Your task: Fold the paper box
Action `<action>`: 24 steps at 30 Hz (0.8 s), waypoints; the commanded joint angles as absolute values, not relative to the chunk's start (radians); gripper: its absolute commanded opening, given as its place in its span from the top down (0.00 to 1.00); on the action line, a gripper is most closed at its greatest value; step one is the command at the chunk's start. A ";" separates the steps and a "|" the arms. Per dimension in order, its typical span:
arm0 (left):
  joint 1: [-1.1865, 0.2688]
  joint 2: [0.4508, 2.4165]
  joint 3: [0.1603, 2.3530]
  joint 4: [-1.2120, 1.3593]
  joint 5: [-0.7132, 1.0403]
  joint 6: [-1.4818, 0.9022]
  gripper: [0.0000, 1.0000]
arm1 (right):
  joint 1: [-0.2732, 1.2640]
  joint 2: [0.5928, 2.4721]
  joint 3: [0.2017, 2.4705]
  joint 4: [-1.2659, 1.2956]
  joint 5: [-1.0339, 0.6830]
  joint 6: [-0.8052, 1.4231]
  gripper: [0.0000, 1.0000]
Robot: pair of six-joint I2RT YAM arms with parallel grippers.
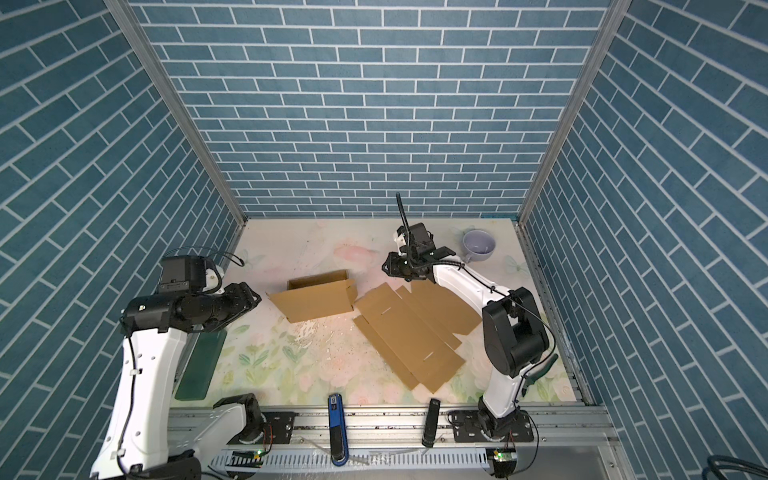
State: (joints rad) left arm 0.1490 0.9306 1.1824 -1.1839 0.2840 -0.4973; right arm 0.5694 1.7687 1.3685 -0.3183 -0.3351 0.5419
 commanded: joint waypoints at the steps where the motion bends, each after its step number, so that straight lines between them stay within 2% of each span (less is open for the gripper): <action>1: 0.142 0.864 1.206 -1.224 0.310 -0.662 0.10 | 0.575 1.777 1.397 -0.324 -0.344 0.515 0.69; 4: 0.142 0.839 1.259 -1.256 0.312 -0.760 0.03 | 0.575 1.752 1.352 -0.289 -0.341 0.529 0.69; 8: 0.126 0.884 1.289 -1.236 0.369 -0.908 0.01 | 0.575 1.715 1.291 -0.248 -0.357 0.541 0.69; 16: -0.177 1.046 1.329 -1.226 0.171 -1.231 0.01 | 0.568 1.631 1.212 -0.251 -0.344 0.516 0.69; 24: -0.310 1.208 1.329 -1.146 0.093 -1.370 0.03 | 0.540 1.559 1.145 -0.239 -0.335 0.509 0.69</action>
